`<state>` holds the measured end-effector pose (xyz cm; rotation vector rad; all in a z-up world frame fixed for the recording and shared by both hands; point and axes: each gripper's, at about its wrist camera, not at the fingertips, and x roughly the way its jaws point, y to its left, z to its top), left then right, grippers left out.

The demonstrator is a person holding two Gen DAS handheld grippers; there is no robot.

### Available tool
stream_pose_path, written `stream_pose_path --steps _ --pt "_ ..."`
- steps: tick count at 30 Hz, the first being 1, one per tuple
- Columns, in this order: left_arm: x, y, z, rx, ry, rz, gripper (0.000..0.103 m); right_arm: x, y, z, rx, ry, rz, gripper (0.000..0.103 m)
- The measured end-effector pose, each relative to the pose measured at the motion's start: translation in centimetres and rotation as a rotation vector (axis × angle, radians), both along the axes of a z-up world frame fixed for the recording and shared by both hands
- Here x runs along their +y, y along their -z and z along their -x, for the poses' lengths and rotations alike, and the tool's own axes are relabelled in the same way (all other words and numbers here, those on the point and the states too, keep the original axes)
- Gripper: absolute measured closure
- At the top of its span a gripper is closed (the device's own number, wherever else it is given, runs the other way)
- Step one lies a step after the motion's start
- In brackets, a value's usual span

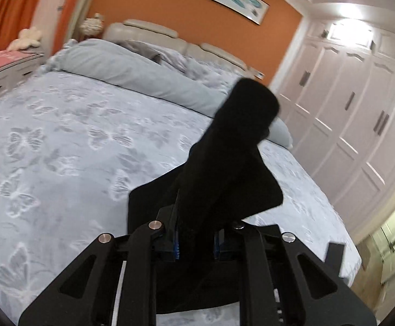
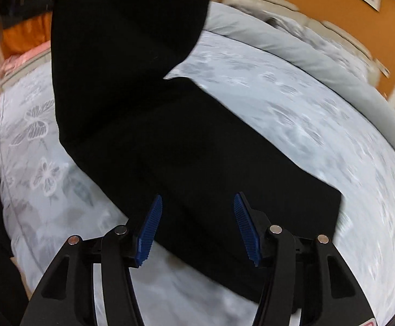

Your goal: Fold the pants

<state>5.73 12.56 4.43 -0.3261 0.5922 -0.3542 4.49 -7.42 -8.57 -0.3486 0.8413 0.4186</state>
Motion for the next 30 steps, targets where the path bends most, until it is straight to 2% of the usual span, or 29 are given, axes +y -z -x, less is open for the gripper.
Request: stream_pose_path --steps 2,3,5,8,10,11,12,13,16,19,20,22,23,24,25,27,28,30 --pt "1.2 0.1 -0.2 0.012 -0.031 0.018 0.087 2.3 0.5 -0.9 -0.001 -0.036 0.004 0.047" --pt "2.0 0.2 -0.6 0.022 -0.039 0.028 0.087 3.3 0.8 -1.3 -0.009 -0.049 0.018 0.038" --pt "2.9 0.3 -0.7 0.029 -0.056 0.032 0.087 5.3 1.3 -1.7 -0.031 -0.071 0.058 0.032" --pt "3.4 0.4 -0.8 0.033 -0.068 0.02 0.087 7.4 2.6 -3.2 -0.038 -0.085 0.101 0.031" --pt "3.2 0.5 -0.8 0.036 -0.06 0.013 0.087 7.9 3.4 -4.5 -0.019 -0.078 0.072 0.034" --pt "3.2 0.5 -0.8 0.037 -0.055 0.011 0.087 7.8 3.6 -5.0 -0.002 -0.085 0.042 0.05" --pt "3.0 0.6 -0.6 0.036 -0.053 0.008 0.087 7.6 3.4 -5.7 0.019 -0.079 0.007 0.078" --pt "3.0 0.5 -0.6 0.034 -0.051 0.003 0.087 7.2 2.6 -6.3 0.029 -0.043 -0.016 0.09" --pt "3.2 0.5 -0.4 0.029 -0.044 -0.01 0.087 5.8 -1.7 -6.0 0.005 -0.022 -0.162 0.091" --pt "3.5 0.4 -0.1 0.026 -0.029 -0.003 0.087 6.8 -4.2 -4.4 -0.016 -0.116 -0.211 0.091" --pt "3.5 0.3 -0.1 0.026 -0.028 -0.002 0.087 7.3 -3.9 -4.2 0.001 -0.14 -0.212 0.09" --pt "3.2 0.4 -0.1 0.023 -0.022 -0.008 0.087 8.7 -1.2 -4.6 0.071 -0.161 -0.168 0.084" --pt "3.0 0.5 -0.1 0.024 -0.02 -0.015 0.087 9.2 1.1 -5.1 0.134 -0.162 -0.131 0.078" --pt "2.5 0.6 -0.1 0.025 -0.009 -0.023 0.086 9.2 2.7 -5.3 0.181 -0.157 -0.118 0.077" --pt "1.9 0.7 -0.2 0.028 0.004 -0.031 0.086 8.5 2.4 -4.9 0.163 -0.159 -0.143 0.074" --pt "0.9 0.9 -0.1 0.029 0.028 -0.042 0.086 6.7 0.2 -4.5 0.172 -0.139 -0.175 0.055" --pt "0.2 0.9 0.0 0.026 0.045 -0.051 0.086 5.4 -1.0 -4.2 0.148 -0.123 -0.197 0.053" --pt "-1.0 1.0 0.1 0.025 0.071 -0.061 0.086 0.6 -4.1 -3.6 0.089 -0.053 -0.282 0.039"
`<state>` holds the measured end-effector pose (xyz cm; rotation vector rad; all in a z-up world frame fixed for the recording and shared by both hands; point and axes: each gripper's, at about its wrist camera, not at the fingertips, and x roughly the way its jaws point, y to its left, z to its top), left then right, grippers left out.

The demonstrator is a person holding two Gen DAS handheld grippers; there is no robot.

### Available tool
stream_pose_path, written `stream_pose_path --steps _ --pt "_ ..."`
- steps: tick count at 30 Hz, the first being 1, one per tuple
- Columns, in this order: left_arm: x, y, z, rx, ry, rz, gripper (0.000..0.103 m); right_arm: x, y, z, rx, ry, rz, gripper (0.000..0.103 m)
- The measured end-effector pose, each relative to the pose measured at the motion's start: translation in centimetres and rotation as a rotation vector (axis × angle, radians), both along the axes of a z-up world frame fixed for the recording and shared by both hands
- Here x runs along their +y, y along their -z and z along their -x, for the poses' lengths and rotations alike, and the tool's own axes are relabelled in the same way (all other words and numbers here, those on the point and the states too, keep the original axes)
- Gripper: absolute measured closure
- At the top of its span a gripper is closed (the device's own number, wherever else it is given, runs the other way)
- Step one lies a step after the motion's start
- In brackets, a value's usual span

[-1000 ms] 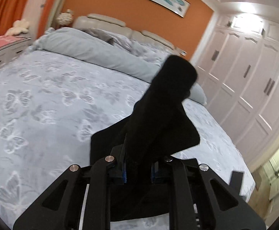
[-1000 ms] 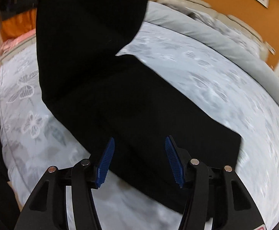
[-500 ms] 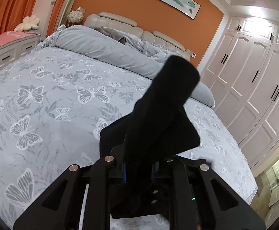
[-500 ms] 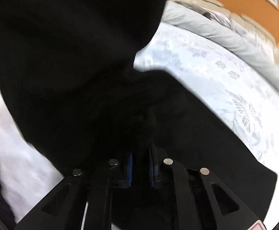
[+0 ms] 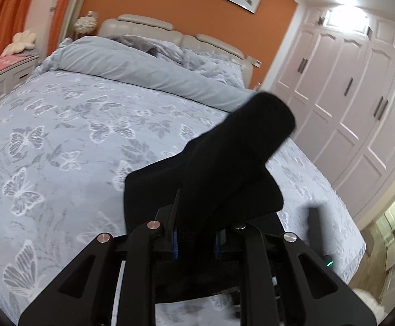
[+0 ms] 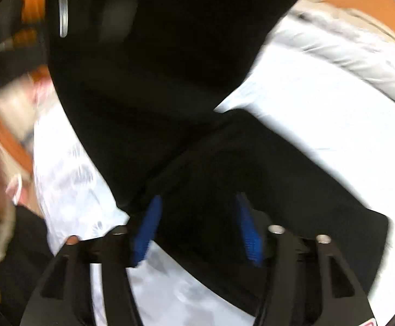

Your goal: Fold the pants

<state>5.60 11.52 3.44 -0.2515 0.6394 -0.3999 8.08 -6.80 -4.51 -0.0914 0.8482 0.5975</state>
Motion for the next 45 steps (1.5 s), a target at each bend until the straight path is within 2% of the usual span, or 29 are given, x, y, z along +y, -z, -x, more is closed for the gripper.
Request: stream_pose_path --steps 1,4,5,8,9,11,13,14,15,17,18,20,22,23,25,26,28,32,33,34,35,36,38,40,41,42,43,44,45 --pt "-0.6 0.1 0.0 0.003 0.012 -0.002 0.086 -3.8 -1.4 0.2 -0.006 0.087 -0.065 0.038" --pt "-2.6 0.3 -0.1 0.014 0.041 0.0 0.086 -12.1 -2.7 0.2 0.039 0.249 -0.246 0.036" --pt "-3.6 0.3 -0.2 0.013 0.053 -0.007 0.086 -13.8 -2.7 0.1 0.059 0.271 -0.296 0.036" --pt "-6.5 0.5 -0.4 0.011 0.089 -0.02 0.086 -17.9 -1.4 -0.6 0.19 0.277 -0.486 0.033" --pt "-8.1 0.7 -0.5 0.013 0.103 -0.028 0.086 -18.6 -1.1 -0.7 0.208 0.291 -0.515 0.033" --pt "-11.3 1.7 -0.7 0.023 0.135 -0.051 0.085 -18.7 -1.1 -0.8 0.206 0.3 -0.496 0.033" --pt "-14.2 3.7 -0.7 0.06 0.179 -0.093 0.075 -18.7 -1.1 -0.7 0.196 0.312 -0.46 0.033" --pt "-15.7 5.4 -0.8 0.102 0.205 -0.135 0.073 -18.7 -0.9 -0.7 0.202 0.325 -0.45 0.033" --pt "-17.3 7.7 -0.6 0.159 0.234 -0.213 0.073 -19.0 -0.5 -0.6 0.222 0.34 -0.445 0.032" --pt "-18.1 10.1 0.1 0.219 0.264 -0.288 0.073 -19.7 0.6 -0.4 0.259 0.365 -0.449 0.032" --pt "-17.6 10.1 0.7 0.214 0.268 -0.291 0.07 -20.0 1.1 0.1 0.264 0.378 -0.44 0.032" --pt "-16.4 9.2 1.9 0.186 0.286 -0.271 0.055 -20.4 1.2 0.6 0.243 0.387 -0.409 0.033" --pt "-14.3 7.5 3.4 0.129 0.313 -0.213 0.015 -20.5 1.4 1.7 0.238 0.372 -0.393 0.033" --pt "-13.1 6.4 4.3 0.078 0.304 -0.184 0.011 -20.4 2.0 2.0 0.26 0.363 -0.401 0.033" --pt "-11.9 5.4 4.9 0.018 0.293 -0.183 0.011 -20.3 3.9 2.0 0.331 0.327 -0.45 0.044" --pt "-11.2 5.1 5.1 -0.016 0.281 -0.196 0.011 -20.0 4.8 1.2 0.368 0.31 -0.476 0.056" --pt "-10.4 5.0 4.6 -0.028 0.24 -0.224 0.011 -19.4 6.2 0.3 0.432 0.3 -0.514 0.057" --pt "-9.4 6.0 2.1 0.064 0.169 -0.212 0.011 -18.2 9.4 -1.5 0.566 0.281 -0.605 0.054" --pt "-9.2 6.3 1.7 0.083 0.159 -0.21 0.011 -17.9 9.7 -1.8 0.562 0.286 -0.603 0.055" --pt "-9.1 6.5 1.3 0.098 0.15 -0.207 0.011 -17.4 9.6 -2.0 0.532 0.286 -0.587 0.061" --pt "-9.0 6.7 1.1 0.107 0.141 -0.212 0.011 -17.0 9.1 -2.1 0.513 0.288 -0.551 0.085" --pt "-9.0 6.9 0.9 0.112 0.13 -0.221 0.011 -16.7 8.4 -2.1 0.49 0.287 -0.525 0.087" --pt "-8.9 6.7 1.2 0.106 0.129 -0.215 0.011 -16.2 4.6 -1.5 0.376 0.263 -0.49 0.088" --pt "-9.1 6.4 1.5 0.088 0.135 -0.206 0.011 -16.2 0.1 -0.1 0.235 0.244 -0.414 0.09" --pt "-9.2 6.4 1.5 0.082 0.139 -0.207 0.011 -16.5 -0.7 0.3 0.205 0.245 -0.385 0.09" --pt "-9.6 6.7 1.6 0.082 0.143 -0.221 0.011 -17.2 -0.8 0.4 0.183 0.272 -0.333 0.09" --pt "-10.1 7.4 1.5 0.09 0.149 -0.246 0.011 -18.1 0.4 0.1 0.19 0.325 -0.271 0.089" --pt "-10.4 7.8 1.4 0.097 0.153 -0.263 0.011 -18.7 1.8 -0.4 0.218 0.363 -0.233 0.084" --pt "-11.2 8.8 1.2 0.114 0.157 -0.295 0.011 -19.7 4.8 -1.4 0.31 0.408 -0.205 0.075"
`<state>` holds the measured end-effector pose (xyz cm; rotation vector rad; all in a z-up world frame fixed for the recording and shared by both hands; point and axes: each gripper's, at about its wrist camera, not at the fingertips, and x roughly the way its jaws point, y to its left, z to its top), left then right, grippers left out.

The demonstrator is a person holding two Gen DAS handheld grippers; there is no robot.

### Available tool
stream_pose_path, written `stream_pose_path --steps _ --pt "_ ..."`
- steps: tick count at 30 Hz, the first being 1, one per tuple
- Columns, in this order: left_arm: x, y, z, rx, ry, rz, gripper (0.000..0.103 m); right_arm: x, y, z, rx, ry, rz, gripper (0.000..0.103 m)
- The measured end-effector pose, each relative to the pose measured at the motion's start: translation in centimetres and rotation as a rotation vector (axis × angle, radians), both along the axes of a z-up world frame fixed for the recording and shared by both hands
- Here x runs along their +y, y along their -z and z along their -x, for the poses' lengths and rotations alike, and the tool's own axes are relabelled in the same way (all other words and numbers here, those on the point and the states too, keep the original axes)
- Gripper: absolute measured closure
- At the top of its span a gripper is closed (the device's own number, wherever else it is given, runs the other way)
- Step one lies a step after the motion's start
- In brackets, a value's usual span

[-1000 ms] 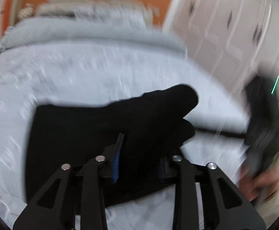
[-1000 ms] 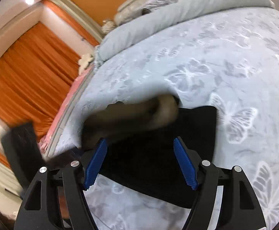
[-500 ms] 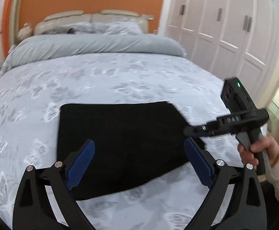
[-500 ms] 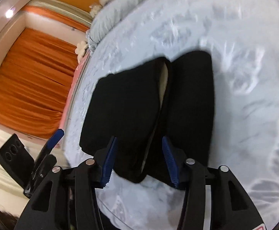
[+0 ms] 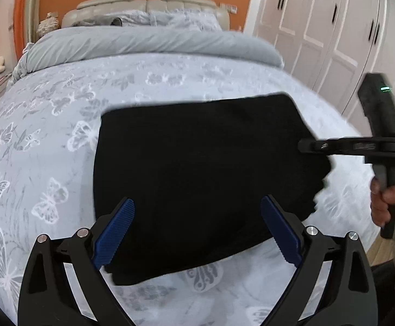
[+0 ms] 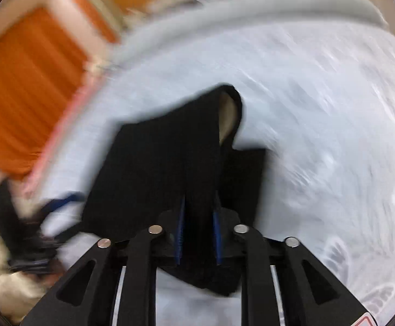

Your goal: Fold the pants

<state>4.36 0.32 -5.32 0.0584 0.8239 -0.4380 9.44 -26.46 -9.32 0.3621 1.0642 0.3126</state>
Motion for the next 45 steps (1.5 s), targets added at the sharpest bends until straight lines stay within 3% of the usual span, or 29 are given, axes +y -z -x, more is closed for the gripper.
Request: stream_pose_path --steps 1,2,3,6,8,11,12,13,16,18,20,21,22,23,26,30,39,40,41,42,45 --pt "-0.4 0.5 0.0 0.005 0.002 -0.018 0.011 -0.6 2.0 -0.5 0.07 0.011 -0.031 0.075" --pt "-1.1 0.9 0.2 -0.013 0.005 -0.049 0.011 -2.0 3.1 -0.5 0.081 0.059 -0.16 0.074" --pt "-1.6 0.9 0.4 -0.031 0.016 -0.066 0.011 -2.5 2.7 -0.3 0.088 0.069 -0.196 0.072" --pt "-2.9 0.4 1.5 -0.071 0.078 -0.079 0.011 -2.2 -0.9 1.9 -0.012 0.018 -0.157 0.064" --pt "-3.8 0.2 1.9 -0.095 0.101 -0.076 0.011 -2.1 -1.1 2.9 0.0 -0.013 -0.189 0.063" --pt "-6.0 0.2 1.9 -0.116 0.143 -0.082 0.01 -0.5 -0.2 2.4 0.053 -0.048 -0.157 0.074" --pt "-7.0 0.3 1.9 -0.115 0.167 -0.083 0.01 -0.1 -0.2 2.1 0.059 -0.048 -0.138 0.091" --pt "-7.9 0.5 1.8 -0.109 0.19 -0.089 0.01 -0.2 -0.4 2.1 0.06 -0.05 -0.165 0.094" --pt "-10.5 1.3 1.9 -0.118 0.258 -0.118 0.01 -0.1 -2.8 1.7 -0.002 -0.074 -0.259 0.096" --pt "-11.6 2.0 1.7 -0.151 0.252 -0.156 0.011 0.3 -4.2 1.6 -0.036 -0.104 -0.333 0.096" --pt "-11.7 2.5 0.8 -0.122 0.24 -0.141 0.042 1.0 -4.9 1.2 -0.045 -0.14 -0.384 0.095" --pt "-11.5 2.8 0.1 -0.09 0.218 -0.138 0.066 1.4 -4.9 0.8 -0.036 -0.164 -0.401 0.09" --pt "-10.7 3.0 -1.1 -0.042 0.179 -0.107 0.089 1.7 -4.7 0.6 -0.027 -0.168 -0.4 0.089" --pt "-9.7 3.0 -2.2 0.006 0.149 -0.053 0.094 1.5 -4.5 0.2 -0.021 -0.143 -0.381 0.085" --pt "-6.7 1.8 -4.3 0.085 0.079 0.11 0.095 -0.1 -4.3 0.0 -0.024 -0.072 -0.302 0.06" --pt "-5.1 -0.5 -4.3 0.041 0.061 0.167 0.095 0.1 -3.4 -0.3 -0.029 -0.062 -0.138 0.06" --pt "-4.6 -0.9 -4.2 0.055 0.059 0.182 0.095 4.0 1.5 -3.4 0.025 -0.112 0.017 0.06" --pt "-4.6 -0.9 -4.2 0.053 0.063 0.179 0.095 4.4 1.6 -3.6 0.023 -0.116 0.03 0.063" --pt "-4.8 -0.9 -4.1 0.048 0.069 0.172 0.095 4.9 1.5 -3.6 0.02 -0.125 0.041 0.086" --pt "-4.8 -0.9 -3.9 0.046 0.073 0.169 0.095 5.2 1.1 -3.4 0.016 -0.141 0.024 0.097" --pt "-5.2 -1.2 -3.0 0.044 0.118 0.175 0.094 5.5 -2.5 -1.5 -0.073 -0.145 0.033 0.098"
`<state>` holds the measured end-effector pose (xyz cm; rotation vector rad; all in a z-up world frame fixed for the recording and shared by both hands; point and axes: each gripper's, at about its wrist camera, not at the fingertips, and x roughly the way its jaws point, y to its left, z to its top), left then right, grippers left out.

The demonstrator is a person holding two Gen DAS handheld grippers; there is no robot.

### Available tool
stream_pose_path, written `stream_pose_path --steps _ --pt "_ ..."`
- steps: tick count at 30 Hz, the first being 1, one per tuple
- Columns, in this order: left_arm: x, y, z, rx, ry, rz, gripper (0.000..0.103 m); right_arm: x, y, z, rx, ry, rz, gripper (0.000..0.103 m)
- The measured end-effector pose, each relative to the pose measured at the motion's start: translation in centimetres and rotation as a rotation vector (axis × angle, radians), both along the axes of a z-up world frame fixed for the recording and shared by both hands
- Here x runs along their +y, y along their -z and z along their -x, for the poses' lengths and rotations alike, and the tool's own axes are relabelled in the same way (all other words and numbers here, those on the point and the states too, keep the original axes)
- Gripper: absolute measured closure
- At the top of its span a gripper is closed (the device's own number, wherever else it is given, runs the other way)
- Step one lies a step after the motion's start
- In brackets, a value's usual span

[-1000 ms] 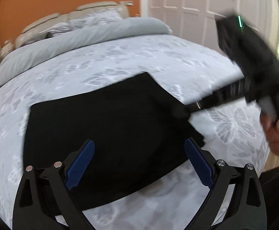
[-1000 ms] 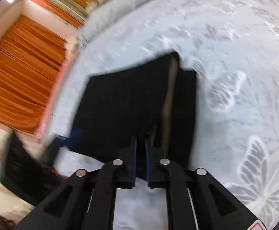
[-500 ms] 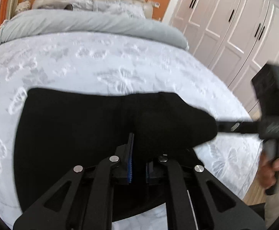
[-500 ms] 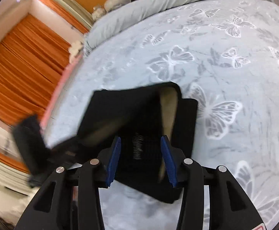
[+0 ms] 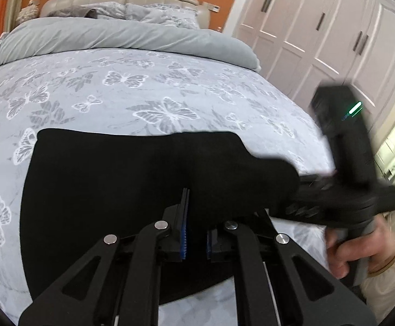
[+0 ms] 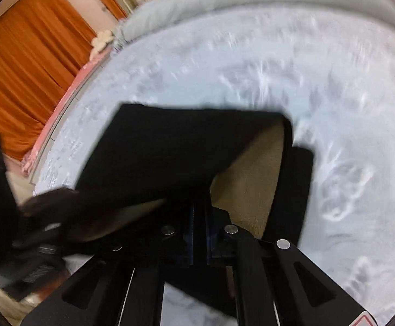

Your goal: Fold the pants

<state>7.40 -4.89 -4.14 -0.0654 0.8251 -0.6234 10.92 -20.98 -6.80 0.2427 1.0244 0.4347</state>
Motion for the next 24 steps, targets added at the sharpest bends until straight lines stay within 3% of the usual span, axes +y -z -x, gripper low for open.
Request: stream_pose_path --steps 3,5,6,7,8,9,10,11,12,14,16,18,20,21,22,23,24 --pt "-0.8 0.2 1.3 0.012 0.068 0.017 0.089 -2.3 -1.6 2.1 -0.032 0.028 -0.002 0.098" --pt "-1.9 1.0 2.3 0.019 0.112 -0.014 0.085 -4.0 2.2 1.7 0.064 0.065 0.1 0.092" --pt "-2.5 1.7 2.9 0.02 0.125 -0.05 0.078 -5.0 4.6 1.2 0.133 0.091 0.1 0.082" --pt "-2.8 2.2 3.4 0.024 0.126 -0.082 0.069 -6.1 5.2 1.3 0.141 0.114 0.021 0.081" --pt "-2.5 2.4 3.8 0.034 0.129 -0.092 0.066 -6.7 4.5 1.6 0.142 0.141 0.016 0.077" --pt "-1.9 2.2 4.1 0.043 0.131 -0.079 0.059 -6.9 3.2 2.0 0.108 0.17 0.062 0.072" --pt "-1.3 1.8 4.3 0.045 0.125 -0.067 0.043 -7.0 1.4 3.0 0.034 0.197 0.099 0.068" --pt "0.1 0.9 4.5 0.029 0.094 -0.043 0.033 -7.2 0.1 3.9 -0.015 0.197 0.066 0.053" --pt "1.2 0.1 4.6 0.006 0.062 -0.024 0.014 -7.3 -0.6 4.4 -0.036 0.191 0.023 0.042" --pt "4.3 -1.8 4.6 -0.079 -0.047 -0.003 0.01 -7.1 -1.6 4.8 -0.073 0.177 -0.069 0.031" --pt "6.5 -2.7 4.0 -0.117 -0.113 -0.012 0.01 -5.8 -1.4 3.9 -0.104 0.181 -0.036 0.024" --pt "8.5 -3.0 3.0 -0.125 -0.211 -0.028 0.01 -4.3 -0.5 2.3 -0.108 0.181 0.045 0.024" --pt "9.9 -2.5 1.9 -0.106 -0.283 -0.069 0.01 -3.3 2.1 0.0 -0.032 0.177 0.087 0.026" --pt "10.5 -2.1 1.3 -0.096 -0.314 -0.087 0.01 -3.2 3.5 -0.9 0.017 0.165 0.083 0.061" --pt "11.1 -1.8 0.9 -0.094 -0.346 -0.109 0.01 -2.6 4.5 -1.5 0.047 0.16 0.091 0.067" --pt "11.5 -1.7 0.6 -0.091 -0.367 -0.128 0.01 -2.3 3.9 -1.5 0.025 0.168 0.103 0.082" --pt "11.8 -1.7 0.7 -0.088 -0.372 -0.139 0.01 -2.2 2.7 -1.4 -0.005 0.162 0.102 0.087"
